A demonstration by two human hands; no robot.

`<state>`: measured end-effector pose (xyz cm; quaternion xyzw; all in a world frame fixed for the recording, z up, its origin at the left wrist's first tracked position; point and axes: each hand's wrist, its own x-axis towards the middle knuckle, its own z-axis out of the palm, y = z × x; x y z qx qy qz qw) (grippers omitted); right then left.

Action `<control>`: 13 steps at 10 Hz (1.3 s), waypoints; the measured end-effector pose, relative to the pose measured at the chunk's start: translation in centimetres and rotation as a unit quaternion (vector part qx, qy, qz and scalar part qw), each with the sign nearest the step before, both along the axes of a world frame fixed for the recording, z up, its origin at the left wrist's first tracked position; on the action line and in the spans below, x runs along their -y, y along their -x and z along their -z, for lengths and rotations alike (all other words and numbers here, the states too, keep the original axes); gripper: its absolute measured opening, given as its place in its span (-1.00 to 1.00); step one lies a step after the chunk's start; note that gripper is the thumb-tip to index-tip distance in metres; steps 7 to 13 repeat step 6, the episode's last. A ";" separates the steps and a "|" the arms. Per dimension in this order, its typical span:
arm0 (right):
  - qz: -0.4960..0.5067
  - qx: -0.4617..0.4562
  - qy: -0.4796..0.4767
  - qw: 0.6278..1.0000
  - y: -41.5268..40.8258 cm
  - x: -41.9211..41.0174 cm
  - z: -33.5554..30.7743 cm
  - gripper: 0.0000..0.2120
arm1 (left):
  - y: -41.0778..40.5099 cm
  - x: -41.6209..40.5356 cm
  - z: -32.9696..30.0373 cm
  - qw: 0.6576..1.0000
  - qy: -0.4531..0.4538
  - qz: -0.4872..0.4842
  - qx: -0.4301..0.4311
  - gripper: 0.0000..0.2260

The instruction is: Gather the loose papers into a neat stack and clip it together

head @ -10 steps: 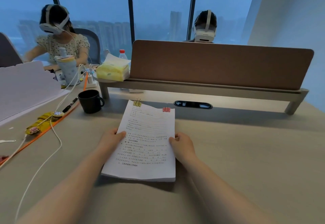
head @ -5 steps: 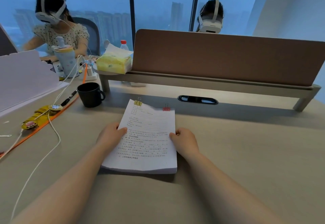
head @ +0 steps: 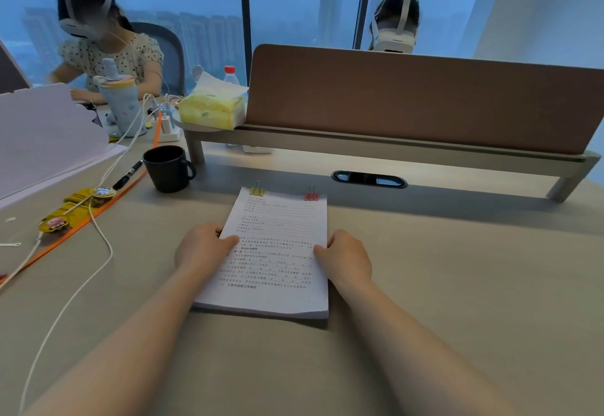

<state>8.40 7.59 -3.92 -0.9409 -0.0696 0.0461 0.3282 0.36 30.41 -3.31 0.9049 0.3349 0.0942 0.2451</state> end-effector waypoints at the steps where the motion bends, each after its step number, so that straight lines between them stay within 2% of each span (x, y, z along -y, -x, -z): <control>1: -0.003 0.023 0.025 0.999 0.1 0.1 0.2 -0.79 | -0.1 0.0 0.2 1.000 -0.001 -0.007 0.011 -0.80; 2: -0.004 0.031 0.022 0.999 0.3 0.2 0.3 -0.76 | -0.1 -0.2 0.5 0.999 0.014 -0.013 0.032 -0.71; 3: 0.027 0.023 -0.052 0.998 0.5 0.9 0.1 -0.69 | 0.3 -0.6 0.9 0.996 0.030 -0.038 0.076 -0.53; 4: 0.041 0.018 -0.141 0.989 0.8 1.7 0.1 -0.68 | 0.8 -0.2 0.5 0.992 0.029 -0.049 0.117 -0.58; 6: 0.042 -0.027 -0.261 0.964 2.1 3.4 0.4 -0.76 | 1.8 2.1 -0.9 0.984 0.021 0.012 0.177 -0.78; 13: 0.042 -0.027 -0.261 0.964 2.1 3.4 0.4 -0.76 | 1.8 2.1 -0.9 0.984 0.021 0.012 0.177 -0.78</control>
